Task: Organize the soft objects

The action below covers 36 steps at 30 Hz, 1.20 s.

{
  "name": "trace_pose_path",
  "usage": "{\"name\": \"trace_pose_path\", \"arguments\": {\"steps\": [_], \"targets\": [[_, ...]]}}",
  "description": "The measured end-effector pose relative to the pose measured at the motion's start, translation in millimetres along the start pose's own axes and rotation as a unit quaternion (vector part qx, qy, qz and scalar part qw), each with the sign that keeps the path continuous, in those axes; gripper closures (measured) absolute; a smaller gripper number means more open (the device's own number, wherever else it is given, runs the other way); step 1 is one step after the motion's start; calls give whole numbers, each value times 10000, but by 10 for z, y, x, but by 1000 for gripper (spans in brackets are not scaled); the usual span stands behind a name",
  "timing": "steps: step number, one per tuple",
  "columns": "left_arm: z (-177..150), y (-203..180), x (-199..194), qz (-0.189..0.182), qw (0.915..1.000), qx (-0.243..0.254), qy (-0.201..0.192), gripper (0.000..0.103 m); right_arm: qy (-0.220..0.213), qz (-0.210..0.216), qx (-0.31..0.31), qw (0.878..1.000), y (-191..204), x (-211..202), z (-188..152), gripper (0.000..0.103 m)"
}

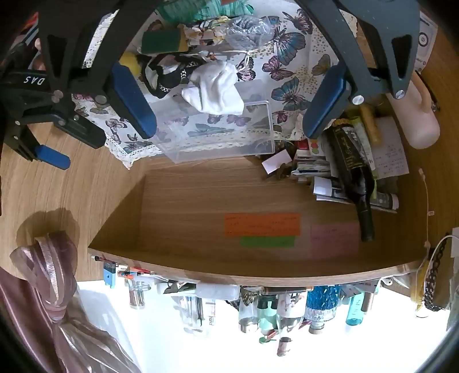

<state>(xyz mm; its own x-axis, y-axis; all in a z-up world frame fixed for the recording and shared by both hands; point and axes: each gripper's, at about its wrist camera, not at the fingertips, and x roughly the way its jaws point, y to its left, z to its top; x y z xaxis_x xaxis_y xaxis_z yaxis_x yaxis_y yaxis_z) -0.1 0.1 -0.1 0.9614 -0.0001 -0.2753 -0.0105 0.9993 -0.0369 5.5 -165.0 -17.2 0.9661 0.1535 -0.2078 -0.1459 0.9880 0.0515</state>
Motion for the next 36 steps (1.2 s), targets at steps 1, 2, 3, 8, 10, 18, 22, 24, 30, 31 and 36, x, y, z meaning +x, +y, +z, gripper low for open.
{"name": "trace_pose_path", "arguments": {"steps": [1,2,3,8,10,18,22,24,30,31,36], "targets": [[1,3,-1,-1,10000,-19,-11,0,-4,-20,1,10000,-1,-2,0,0],[2,5,0,-1,10000,-19,-5,0,-5,-33,3,10000,-3,-5,0,0],[4,8,1,-10,10000,-20,5,0,-7,-41,2,10000,-5,-9,1,0],[21,32,2,-39,10000,-35,31,0,-21,-79,32,10000,69,-29,-34,0],[0,17,2,-47,10000,-21,28,0,-29,-101,51,9999,104,-63,-50,0],[-9,-9,2,-70,10000,24,49,0,37,16,100,9999,52,-51,-38,0],[4,-11,-9,-63,10000,36,13,0,41,20,97,9999,54,-49,-33,0],[8,-7,-12,-69,10000,31,6,0,37,27,94,9999,54,-53,-26,0],[9,-1,-38,-59,10000,18,-24,0,14,38,68,10000,93,-70,-15,0],[8,-2,-38,-55,10000,24,-25,0,12,41,67,10000,101,-71,-14,0],[16,4,-43,-53,10000,21,-30,0,12,44,67,10000,106,-73,-11,0]]}}
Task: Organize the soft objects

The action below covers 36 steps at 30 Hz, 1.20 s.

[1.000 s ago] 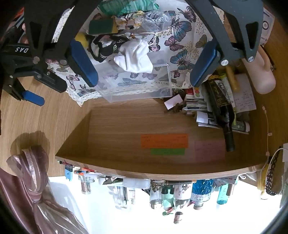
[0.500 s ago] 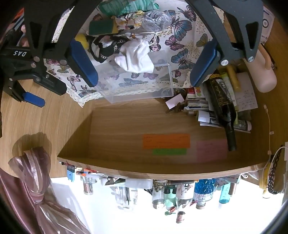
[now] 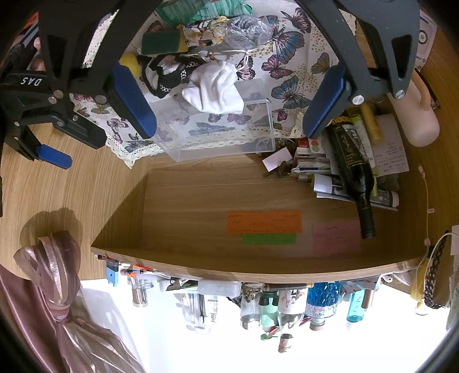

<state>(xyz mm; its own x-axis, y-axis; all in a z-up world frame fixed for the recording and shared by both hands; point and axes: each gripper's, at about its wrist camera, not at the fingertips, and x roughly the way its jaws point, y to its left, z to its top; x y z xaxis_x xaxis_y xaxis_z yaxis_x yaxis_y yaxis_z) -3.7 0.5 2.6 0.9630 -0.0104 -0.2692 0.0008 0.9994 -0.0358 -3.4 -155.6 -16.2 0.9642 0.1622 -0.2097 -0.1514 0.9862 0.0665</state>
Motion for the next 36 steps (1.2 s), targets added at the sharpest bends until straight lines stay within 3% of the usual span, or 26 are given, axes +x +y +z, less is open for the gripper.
{"name": "trace_pose_path", "arguments": {"steps": [36], "targets": [[14,18,24,-40,10000,-77,9,0,-15,50,-35,10000,48,8,3,0]]}}
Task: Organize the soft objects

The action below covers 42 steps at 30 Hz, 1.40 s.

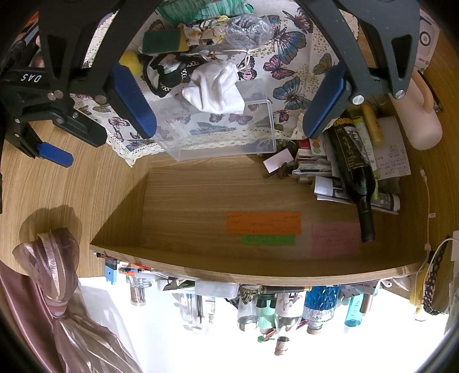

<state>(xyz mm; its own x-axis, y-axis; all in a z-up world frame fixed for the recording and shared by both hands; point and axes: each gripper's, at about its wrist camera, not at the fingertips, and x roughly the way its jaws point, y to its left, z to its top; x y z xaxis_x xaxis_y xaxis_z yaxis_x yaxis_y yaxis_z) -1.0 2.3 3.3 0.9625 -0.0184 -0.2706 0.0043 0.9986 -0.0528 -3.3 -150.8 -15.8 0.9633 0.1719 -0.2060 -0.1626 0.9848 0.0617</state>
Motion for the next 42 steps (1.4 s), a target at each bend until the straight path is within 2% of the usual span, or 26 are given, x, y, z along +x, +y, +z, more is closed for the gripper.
{"name": "trace_pose_path", "arguments": {"steps": [14,25,27,28,29,33,35,42], "targets": [[-28,-20,8,-99,9999,30,25,0,11,-17,26,10000,-7,6,3,0],[-84,1,207,-221,9993,-113,288,0,254,10,225,9994,-161,127,-139,0],[-120,16,279,-190,9989,-124,420,8,372,14,274,9989,-217,170,-191,0],[-141,24,330,-159,9984,-114,526,18,441,27,304,9986,-244,194,-223,0],[-158,34,380,-134,9978,-113,638,22,545,41,344,9979,-276,226,-262,2],[-265,85,604,-160,9939,-235,1065,29,935,92,464,9945,-382,348,-416,13],[-314,101,713,-217,9911,-316,1275,33,1156,149,524,9918,-423,411,-508,15],[-430,57,1014,-547,9798,-576,1836,35,1684,289,554,9837,-473,544,-775,21]]}}
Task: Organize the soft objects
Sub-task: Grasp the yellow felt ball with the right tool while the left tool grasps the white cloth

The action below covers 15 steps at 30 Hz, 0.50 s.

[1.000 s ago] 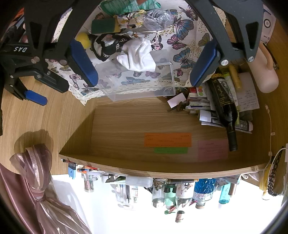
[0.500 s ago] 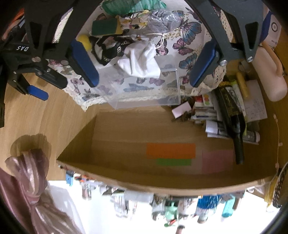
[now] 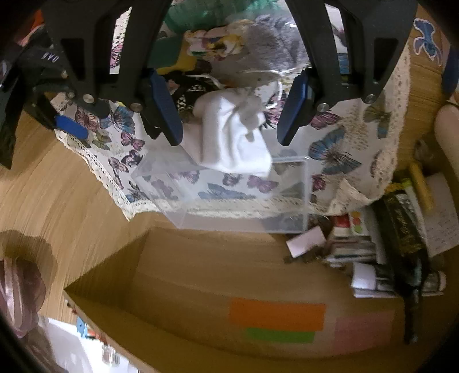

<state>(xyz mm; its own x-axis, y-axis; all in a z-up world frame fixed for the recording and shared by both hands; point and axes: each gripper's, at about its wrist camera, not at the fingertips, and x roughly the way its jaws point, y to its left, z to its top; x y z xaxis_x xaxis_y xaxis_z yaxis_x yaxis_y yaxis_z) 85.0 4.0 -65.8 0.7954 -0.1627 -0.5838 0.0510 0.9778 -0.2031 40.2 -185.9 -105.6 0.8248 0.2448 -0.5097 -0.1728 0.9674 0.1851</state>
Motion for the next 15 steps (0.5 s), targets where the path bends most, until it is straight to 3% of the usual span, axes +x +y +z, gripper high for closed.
{"name": "trace_pose_path", "arguments": {"steps": [7,12,15], "targets": [[21,-95,287,-49,9993,-108,366,35,385,86,-32,9992,-22,177,-157,22],[2,-71,467,40,9983,-251,520,36,675,169,-24,9976,-52,297,-260,37],[-31,-64,554,74,9977,-240,628,55,805,271,-24,9964,-58,350,-303,52]]}}
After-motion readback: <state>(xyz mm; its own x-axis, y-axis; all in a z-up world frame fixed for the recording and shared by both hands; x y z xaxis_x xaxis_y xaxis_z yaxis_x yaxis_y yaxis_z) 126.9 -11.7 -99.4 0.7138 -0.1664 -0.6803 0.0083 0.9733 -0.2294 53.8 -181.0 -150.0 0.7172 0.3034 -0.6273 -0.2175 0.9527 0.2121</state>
